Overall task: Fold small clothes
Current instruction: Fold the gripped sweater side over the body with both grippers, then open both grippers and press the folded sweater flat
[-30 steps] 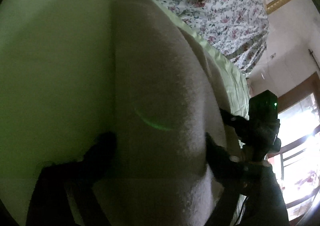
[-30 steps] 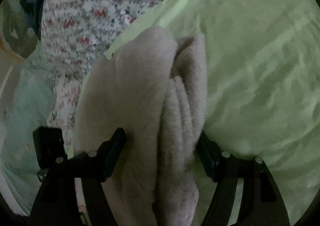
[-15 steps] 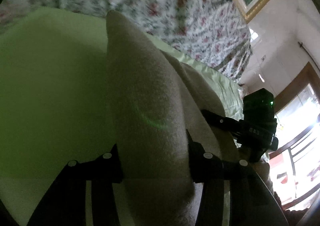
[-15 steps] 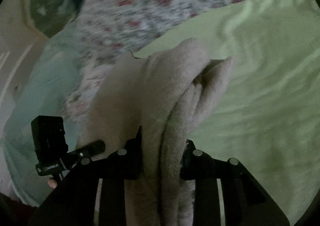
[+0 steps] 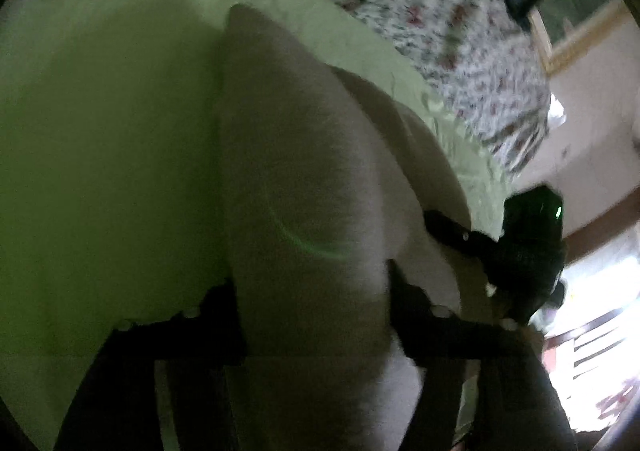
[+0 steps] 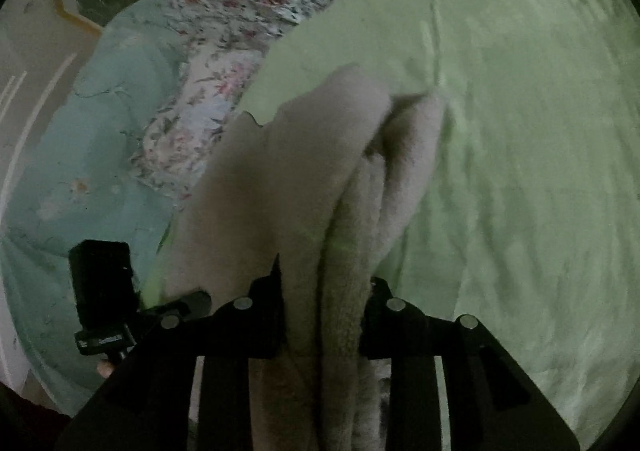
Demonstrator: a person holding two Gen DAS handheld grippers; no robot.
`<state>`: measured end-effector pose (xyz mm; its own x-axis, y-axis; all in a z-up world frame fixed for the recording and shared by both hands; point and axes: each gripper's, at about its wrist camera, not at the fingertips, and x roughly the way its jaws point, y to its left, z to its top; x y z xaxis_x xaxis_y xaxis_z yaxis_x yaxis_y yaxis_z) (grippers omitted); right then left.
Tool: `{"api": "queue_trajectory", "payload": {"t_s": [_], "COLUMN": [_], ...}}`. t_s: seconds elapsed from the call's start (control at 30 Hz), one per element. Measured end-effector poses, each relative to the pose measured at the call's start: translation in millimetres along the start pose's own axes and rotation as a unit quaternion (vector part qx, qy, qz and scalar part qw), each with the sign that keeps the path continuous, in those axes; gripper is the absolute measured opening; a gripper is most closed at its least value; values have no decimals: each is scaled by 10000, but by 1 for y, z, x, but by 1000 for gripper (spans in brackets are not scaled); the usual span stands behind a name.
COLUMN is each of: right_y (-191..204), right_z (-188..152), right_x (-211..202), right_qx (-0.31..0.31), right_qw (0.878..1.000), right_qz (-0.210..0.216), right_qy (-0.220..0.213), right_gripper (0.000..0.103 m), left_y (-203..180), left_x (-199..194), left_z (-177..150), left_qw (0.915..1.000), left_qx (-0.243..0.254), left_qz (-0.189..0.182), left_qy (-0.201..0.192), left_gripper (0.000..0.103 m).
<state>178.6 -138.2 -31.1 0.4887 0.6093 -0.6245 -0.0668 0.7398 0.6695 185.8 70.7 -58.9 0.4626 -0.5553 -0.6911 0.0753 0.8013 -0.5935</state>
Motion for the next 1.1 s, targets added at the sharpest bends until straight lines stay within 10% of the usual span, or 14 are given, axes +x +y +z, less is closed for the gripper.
{"api": "queue_trajectory", "payload": {"t_s": [0.2, 0.43, 0.53, 0.6, 0.67, 0.8, 1.1], "right_y": [1, 21, 17, 12, 16, 29, -16], "right_z": [4, 50, 72, 82, 84, 75, 65], "right_x": [-11, -34, -4, 21, 17, -20, -10], "right_qx": [-18, -383, -408, -266, -278, -444, 416], "right_qw": [9988, 9938, 9939, 9925, 9926, 9882, 9909], "right_qz": [-498, -846, -952, -1195, -1159, -1128, -1148], "right_qy": [31, -607, -375, -47, -227, -934, -575], "right_gripper": [61, 62, 60, 25, 14, 13, 33], "left_y": [7, 23, 14, 5, -6, -21, -29], "left_x": [-22, -45, -39, -33, -30, -19, -25], "left_z": [0, 13, 17, 19, 20, 17, 9], "left_qw": [9996, 9964, 9966, 9961, 9951, 9898, 9845], "left_qx": [-113, -568, -363, -147, 111, 547, 754], "left_qz": [163, 242, 479, 688, 834, 1234, 1527], "left_qy": [-195, -586, -561, -534, -528, -447, -416], "left_gripper": [84, 85, 85, 81, 72, 69, 71]}}
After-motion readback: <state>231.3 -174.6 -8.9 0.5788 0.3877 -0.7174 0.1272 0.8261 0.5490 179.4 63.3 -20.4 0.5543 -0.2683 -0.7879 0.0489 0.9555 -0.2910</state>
